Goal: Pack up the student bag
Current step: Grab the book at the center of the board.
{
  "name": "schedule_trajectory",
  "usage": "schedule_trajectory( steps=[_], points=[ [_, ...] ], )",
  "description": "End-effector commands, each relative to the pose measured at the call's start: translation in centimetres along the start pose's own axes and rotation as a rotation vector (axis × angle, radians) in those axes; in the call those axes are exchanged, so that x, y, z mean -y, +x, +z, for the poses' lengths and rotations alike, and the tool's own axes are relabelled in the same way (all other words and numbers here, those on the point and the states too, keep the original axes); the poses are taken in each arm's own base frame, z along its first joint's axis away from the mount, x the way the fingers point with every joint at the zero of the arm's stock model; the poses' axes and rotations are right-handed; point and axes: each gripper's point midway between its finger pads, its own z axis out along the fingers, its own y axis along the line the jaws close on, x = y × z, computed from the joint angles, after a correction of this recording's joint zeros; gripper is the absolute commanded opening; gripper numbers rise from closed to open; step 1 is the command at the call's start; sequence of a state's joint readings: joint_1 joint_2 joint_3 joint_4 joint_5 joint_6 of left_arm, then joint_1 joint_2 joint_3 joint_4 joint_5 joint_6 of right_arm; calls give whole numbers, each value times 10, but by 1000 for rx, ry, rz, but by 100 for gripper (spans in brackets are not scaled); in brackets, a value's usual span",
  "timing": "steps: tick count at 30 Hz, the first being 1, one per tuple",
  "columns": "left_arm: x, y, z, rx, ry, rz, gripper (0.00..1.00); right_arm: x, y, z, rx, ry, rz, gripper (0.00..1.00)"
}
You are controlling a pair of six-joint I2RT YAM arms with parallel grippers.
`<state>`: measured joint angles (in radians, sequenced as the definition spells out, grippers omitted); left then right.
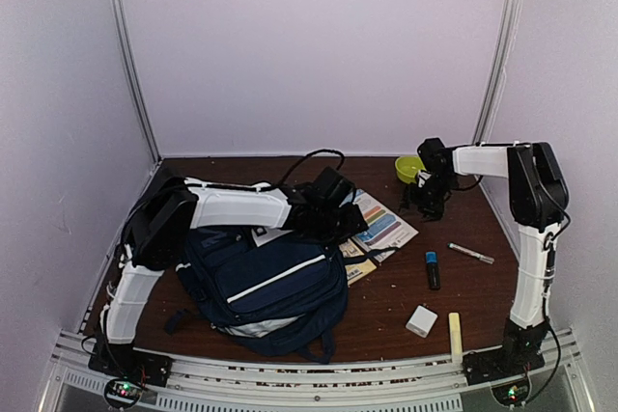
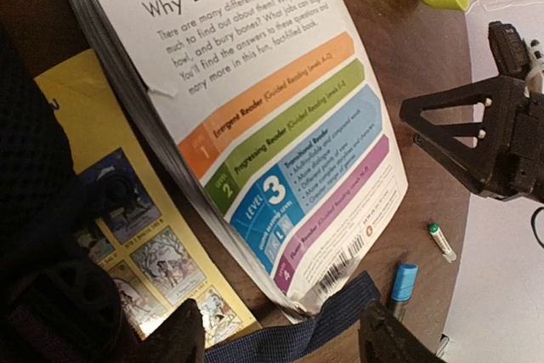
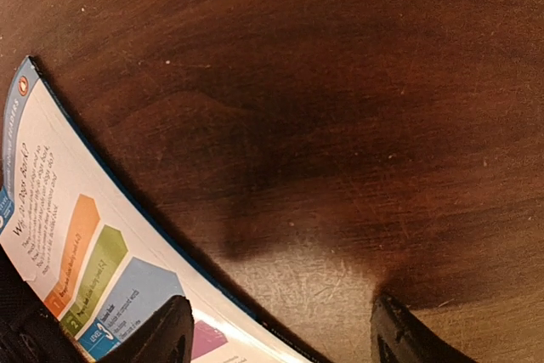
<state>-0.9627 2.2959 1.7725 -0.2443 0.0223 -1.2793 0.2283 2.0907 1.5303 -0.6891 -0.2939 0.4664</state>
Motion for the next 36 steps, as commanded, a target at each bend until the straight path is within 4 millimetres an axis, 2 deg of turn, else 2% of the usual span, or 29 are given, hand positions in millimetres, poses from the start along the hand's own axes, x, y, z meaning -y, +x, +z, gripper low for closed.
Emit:
schedule_trajectory(
  steps=[1, 5, 10, 17, 24, 28, 33, 36],
  points=[
    [-8, 4, 17, -37, -28, -73, 64, -5, 2, 12, -46, -42, 8, 72],
    [-3, -1, 32, -26, -4, -96, 64, -5, 13, 17, -74, -59, 17, 71],
    [14, -13, 45, -6, 37, -109, 62, -7, 33, 15, -107, -90, 9, 70],
    [9, -13, 60, -25, 43, -140, 61, -10, 65, 7, -152, -108, -33, 68],
    [9, -16, 54, -9, 56, -110, 57, -15, 84, -4, -154, -162, -40, 63],
    [22, -21, 54, 7, 118, -75, 50, -20, 97, -10, -160, -191, -50, 61],
    [44, -22, 50, 19, 212, -12, 45, -23, 104, -12, -162, -210, -60, 60],
    [48, -16, 50, 5, 246, 12, 41, -23, 104, -14, -151, -211, -57, 59]
  ],
)
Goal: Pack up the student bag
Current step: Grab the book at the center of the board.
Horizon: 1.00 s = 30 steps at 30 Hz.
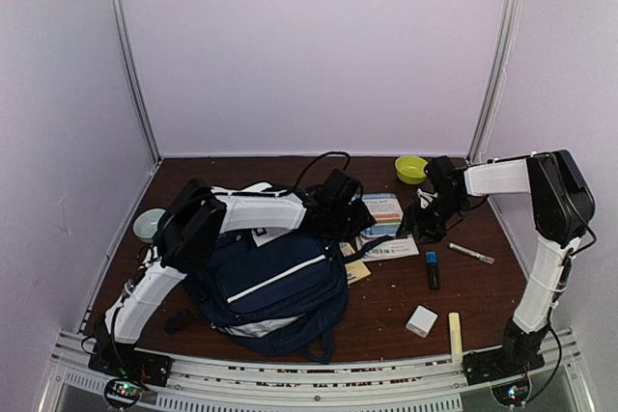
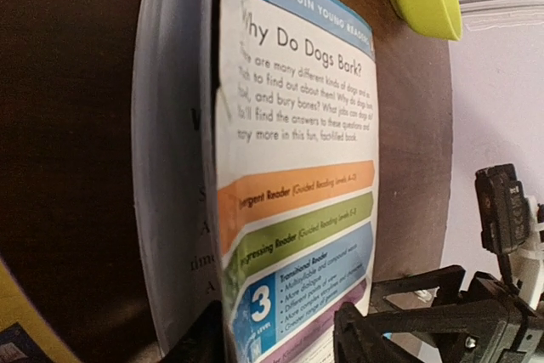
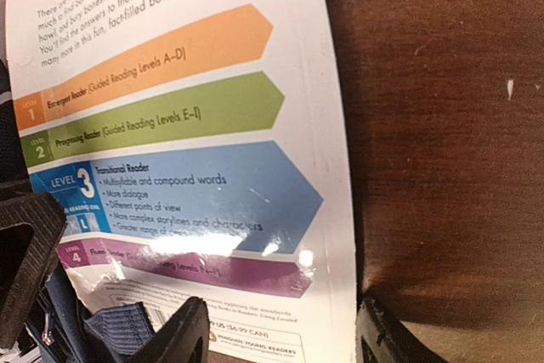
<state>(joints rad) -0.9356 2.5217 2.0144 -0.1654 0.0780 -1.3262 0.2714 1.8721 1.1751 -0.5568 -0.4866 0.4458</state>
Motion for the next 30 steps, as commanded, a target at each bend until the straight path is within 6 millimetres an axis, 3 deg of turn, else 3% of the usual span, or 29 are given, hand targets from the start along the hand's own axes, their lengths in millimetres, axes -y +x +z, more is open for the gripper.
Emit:
schedule_trajectory(
  steps=[1, 5, 7, 9, 10, 13, 20, 26, 30],
  points=[
    [30, 7, -1, -18, 149, 76, 39, -8, 19, 2, -43, -37, 5, 58],
    [23, 22, 0, -40, 101, 147, 34, -10, 22, -8, -23, -41, -2, 58],
    [24, 29, 0, -37, 91, 177, 24, -11, 24, -13, -12, -46, -4, 58],
    [32, 34, -1, -50, 112, 202, 5, -12, 27, -20, 0, -49, -7, 57],
    [37, 37, -2, -58, 126, 220, 0, -13, 29, -23, 8, -51, -7, 57],
    [60, 41, -13, -49, 184, 294, 0, -13, 33, -35, 40, -50, -17, 57],
    [124, 46, -61, -48, 410, 400, 0, -11, 43, -64, 121, -40, -16, 59],
    [182, 56, -118, -41, 554, 497, 0, -10, 51, -93, 202, -33, -28, 63],
    [208, 60, -159, -4, 581, 566, 0, -17, 52, -124, 287, -47, -45, 68]
  ],
)
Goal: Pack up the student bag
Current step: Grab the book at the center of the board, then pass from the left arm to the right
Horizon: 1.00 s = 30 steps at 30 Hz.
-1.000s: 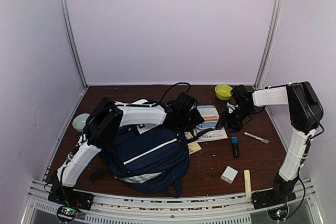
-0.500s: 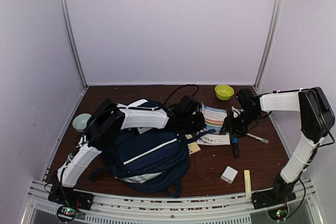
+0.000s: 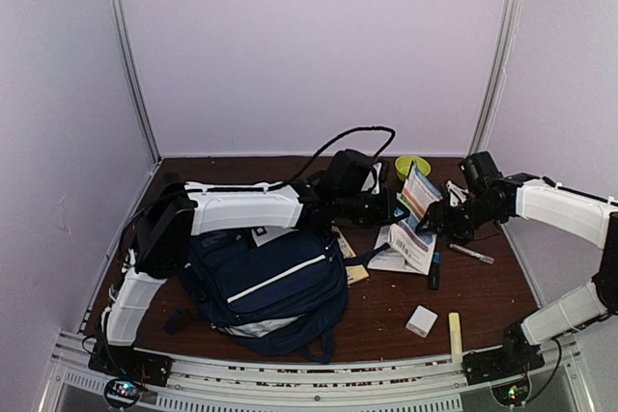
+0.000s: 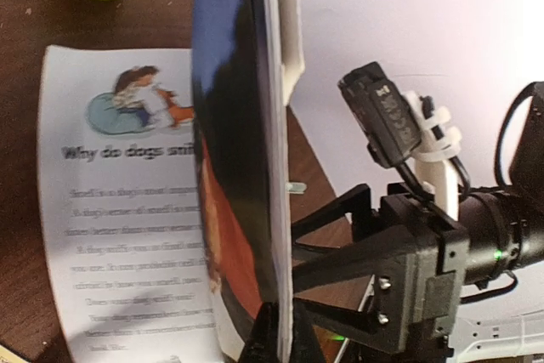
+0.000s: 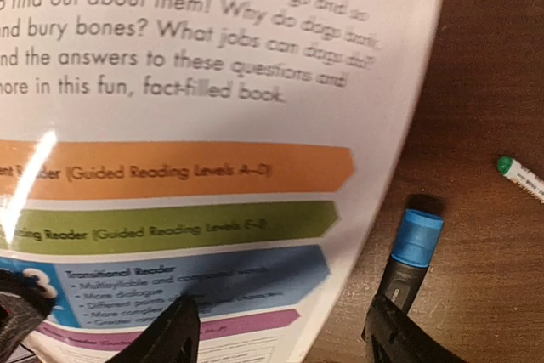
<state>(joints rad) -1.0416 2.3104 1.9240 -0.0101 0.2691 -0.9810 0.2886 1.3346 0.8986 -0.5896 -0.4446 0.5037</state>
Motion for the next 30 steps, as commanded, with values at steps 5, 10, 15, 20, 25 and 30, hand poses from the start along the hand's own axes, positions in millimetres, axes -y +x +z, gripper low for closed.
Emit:
schedule_trajectory(
  steps=[5, 10, 15, 20, 25, 30],
  points=[
    [126, -43, -82, 144, 195, 229, 0, -14, -10, -66, 229, -19, -27, 78],
    [165, -38, -113, 162, 232, 310, 0, -19, -8, -103, 373, -61, -49, 99],
    [197, -40, -140, 184, 244, 380, 0, -14, -5, -119, 471, -69, -68, 100],
    [211, -37, -154, 178, 283, 455, 0, -4, 0, -118, 570, -87, -89, 100],
    [234, -37, -175, 174, 344, 587, 0, -19, 8, -122, 589, -200, -125, 100],
    [238, -51, -191, 204, 309, 612, 0, -65, 22, -156, 633, -497, -185, 100]
  ],
)
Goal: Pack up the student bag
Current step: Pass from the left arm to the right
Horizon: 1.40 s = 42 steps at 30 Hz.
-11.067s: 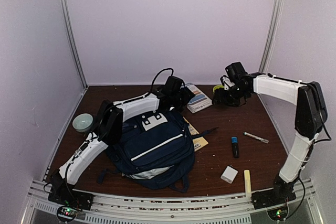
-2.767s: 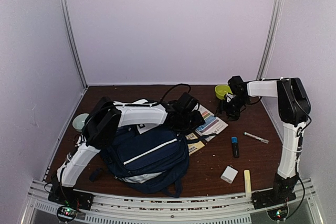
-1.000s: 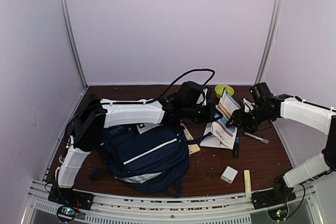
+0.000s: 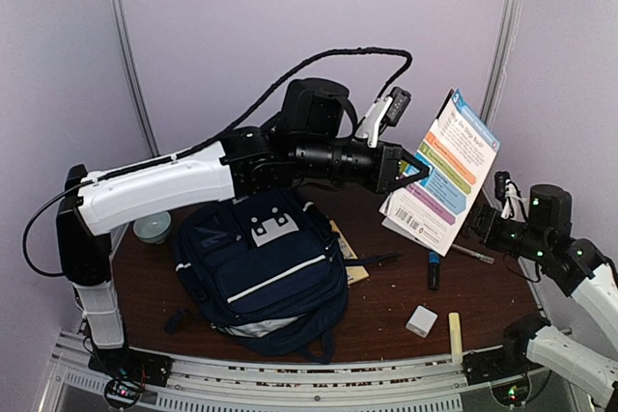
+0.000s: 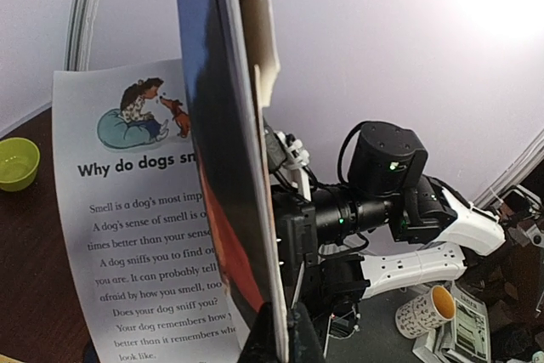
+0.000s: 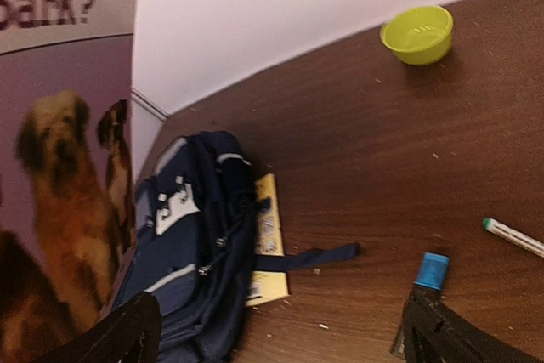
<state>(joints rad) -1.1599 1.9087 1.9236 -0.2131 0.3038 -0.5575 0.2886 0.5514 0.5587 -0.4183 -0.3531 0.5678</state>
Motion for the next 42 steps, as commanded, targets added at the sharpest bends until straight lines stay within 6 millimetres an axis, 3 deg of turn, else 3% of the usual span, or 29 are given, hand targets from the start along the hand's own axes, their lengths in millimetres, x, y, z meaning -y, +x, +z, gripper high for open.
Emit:
schedule_trajectory(
  steps=[1, 4, 8, 12, 18, 23, 29, 36, 42],
  points=[
    [31, -66, -42, 149, 34, 107, 0, -61, -23, -30, 130, -321, -13, 100],
    [20, -75, -52, 174, 3, 81, 0, -68, -26, -48, 173, -346, -45, 100],
    [8, -81, -66, 222, -34, 101, 0, -79, -18, -50, 120, -401, -97, 100],
    [19, -82, -72, 279, 57, 109, 0, -120, -21, -59, 97, -675, -62, 100],
    [17, -80, -70, 339, 105, 18, 0, -159, -38, -82, 168, -930, -14, 100],
    [28, -84, -73, 397, 201, -16, 0, -179, -38, -62, 120, -932, -17, 100],
    [20, -85, -81, 471, 197, -76, 0, -219, -45, -64, 157, -1009, -53, 97],
    [7, -75, -92, 502, 145, -100, 0, -228, -77, -67, 281, -1035, 19, 73],
    [-11, -60, -90, 525, 102, -134, 0, -237, -76, -56, 243, -1029, 16, 32]
  ],
)
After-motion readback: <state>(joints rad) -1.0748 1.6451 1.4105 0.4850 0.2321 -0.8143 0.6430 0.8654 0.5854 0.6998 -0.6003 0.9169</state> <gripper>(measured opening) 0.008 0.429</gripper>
